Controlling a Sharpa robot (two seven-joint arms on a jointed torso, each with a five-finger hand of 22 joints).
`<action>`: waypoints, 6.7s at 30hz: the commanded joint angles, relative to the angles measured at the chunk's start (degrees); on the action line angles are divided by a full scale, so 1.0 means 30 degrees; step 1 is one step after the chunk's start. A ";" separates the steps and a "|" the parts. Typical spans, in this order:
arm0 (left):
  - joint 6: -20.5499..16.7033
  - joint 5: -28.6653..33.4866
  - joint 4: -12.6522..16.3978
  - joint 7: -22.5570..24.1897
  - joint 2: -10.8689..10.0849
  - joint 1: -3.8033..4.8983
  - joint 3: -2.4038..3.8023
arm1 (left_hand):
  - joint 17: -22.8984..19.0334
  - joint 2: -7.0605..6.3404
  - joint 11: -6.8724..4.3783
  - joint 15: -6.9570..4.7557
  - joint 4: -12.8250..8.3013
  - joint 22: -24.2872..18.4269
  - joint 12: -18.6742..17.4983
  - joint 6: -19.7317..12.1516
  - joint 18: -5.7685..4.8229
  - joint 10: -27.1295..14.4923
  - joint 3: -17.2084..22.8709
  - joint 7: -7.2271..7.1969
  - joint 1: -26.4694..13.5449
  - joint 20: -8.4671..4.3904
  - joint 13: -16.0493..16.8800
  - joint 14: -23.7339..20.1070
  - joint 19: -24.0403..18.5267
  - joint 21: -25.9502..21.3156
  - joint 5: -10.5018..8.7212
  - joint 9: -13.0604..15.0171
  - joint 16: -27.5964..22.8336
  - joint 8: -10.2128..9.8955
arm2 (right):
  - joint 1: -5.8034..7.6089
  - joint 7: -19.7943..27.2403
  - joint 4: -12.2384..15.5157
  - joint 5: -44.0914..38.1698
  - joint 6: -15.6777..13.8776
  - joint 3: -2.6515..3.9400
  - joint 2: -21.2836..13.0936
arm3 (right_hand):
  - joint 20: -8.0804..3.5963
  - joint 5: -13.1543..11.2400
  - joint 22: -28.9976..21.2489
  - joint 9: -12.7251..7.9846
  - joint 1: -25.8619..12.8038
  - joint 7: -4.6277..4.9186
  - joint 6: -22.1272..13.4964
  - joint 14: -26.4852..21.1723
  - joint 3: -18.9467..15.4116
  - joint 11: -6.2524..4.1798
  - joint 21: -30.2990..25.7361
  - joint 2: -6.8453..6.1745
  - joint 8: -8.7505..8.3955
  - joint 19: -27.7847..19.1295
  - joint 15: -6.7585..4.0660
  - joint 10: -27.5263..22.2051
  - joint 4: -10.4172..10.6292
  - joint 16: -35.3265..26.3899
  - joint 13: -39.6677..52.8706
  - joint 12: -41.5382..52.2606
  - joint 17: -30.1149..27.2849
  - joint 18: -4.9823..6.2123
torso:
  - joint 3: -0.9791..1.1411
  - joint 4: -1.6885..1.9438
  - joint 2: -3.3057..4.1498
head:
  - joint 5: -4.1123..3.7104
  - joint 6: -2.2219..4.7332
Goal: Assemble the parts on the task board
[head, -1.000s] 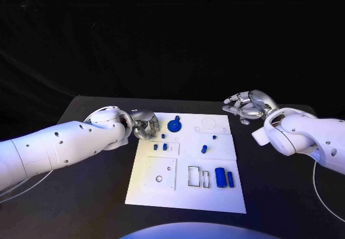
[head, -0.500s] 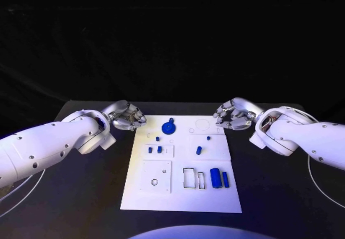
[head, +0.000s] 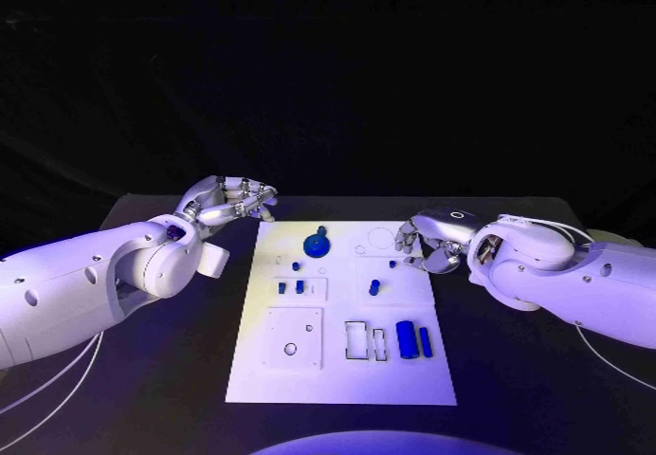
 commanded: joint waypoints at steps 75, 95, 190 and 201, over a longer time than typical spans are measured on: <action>0.0028 0.1205 0.0927 0.0669 -0.0259 -0.0012 0.0018 | -0.0181 0.0129 0.0437 0.0503 -0.0327 -0.2452 -0.1823 -0.0176 0.0169 -0.0138 0.0006 0.0491 0.1300 0.0477 -0.0566 0.0811 0.0796 -0.3294 0.0124 -0.0124 -0.4767 -0.0681 | -0.1456 -0.2610 -0.0712 -0.3481 -0.1509 -0.0006 0.1855 | -0.0335 -0.0648 0.2104 0.0126 0.1694 -0.0153 0.2184 0.1238 0.2340 -0.0332 0.2340 0.1770 0.0009 0.1124 -0.0515 0.2670 -0.2578 0.0716 -0.0837 -0.0936 0.1253 -0.0681 | 0.0081 -0.0025 0.0008 | 0.0298 -0.0328; 0.0104 0.1222 0.0893 0.0495 -0.0287 -0.0032 0.0014 | -0.0094 0.0091 0.0563 0.0586 -0.0333 -0.2533 -0.1984 -0.0329 0.0153 -0.0386 0.0017 0.0637 0.1343 0.0499 -0.0597 0.0799 0.0806 -0.3425 0.0123 -0.0168 -0.4987 -0.0800 | -0.1098 -0.2697 0.0524 -0.3031 -0.2752 0.0217 0.1117 | -0.0339 -0.0634 0.2225 0.0141 0.1559 -0.0164 0.2299 0.1243 0.2374 -0.0347 0.2500 0.1742 0.0022 0.1182 -0.0524 0.2764 -0.2653 0.0729 -0.0795 -0.0934 0.1266 -0.0712 | 0.0062 -0.0013 0.0003 | 0.0226 -0.0211; 0.0354 0.1884 0.0647 0.0145 0.0423 -0.0067 -0.0061 | 0.0037 0.0204 0.0625 0.0636 -0.0311 -0.2618 -0.2051 -0.0370 0.0156 -0.0531 0.0048 0.0701 0.1373 0.0521 -0.0581 0.0839 0.0873 -0.3553 0.0138 -0.0182 -0.5204 -0.0846 | -0.4172 -0.1655 0.1176 -0.1632 -0.1974 -0.0004 0.5958 | -0.0287 -0.0554 0.2063 0.0140 0.1018 -0.0104 0.2234 0.1174 0.2233 -0.0305 0.2090 0.1794 -0.0099 0.0933 -0.0477 0.2623 -0.2604 0.0600 -0.0770 -0.1143 0.0923 -0.0607 | 0.0049 -0.0031 0.0005 | 0.2398 -0.1487; 0.0385 0.1884 0.0657 0.0088 0.0395 -0.0067 -0.0061 | 0.0048 0.0214 0.0628 0.0638 -0.0315 -0.2626 -0.2054 -0.0370 0.0156 -0.0541 0.0053 0.0704 0.1384 0.0522 -0.0580 0.0838 0.0877 -0.3565 0.0139 -0.0182 -0.5226 -0.0847 | -0.4174 -0.1931 0.1179 -0.2173 -0.1375 -0.0038 0.6001 | -0.0265 -0.0662 0.2006 0.0145 0.0831 -0.0087 0.2164 0.1157 0.2066 -0.0284 0.1947 0.1705 -0.0147 0.0849 -0.0461 0.2536 -0.2618 0.0572 -0.0765 -0.1229 0.0861 -0.0576 | 0.0048 -0.0017 0.0008 | 0.2388 -0.1525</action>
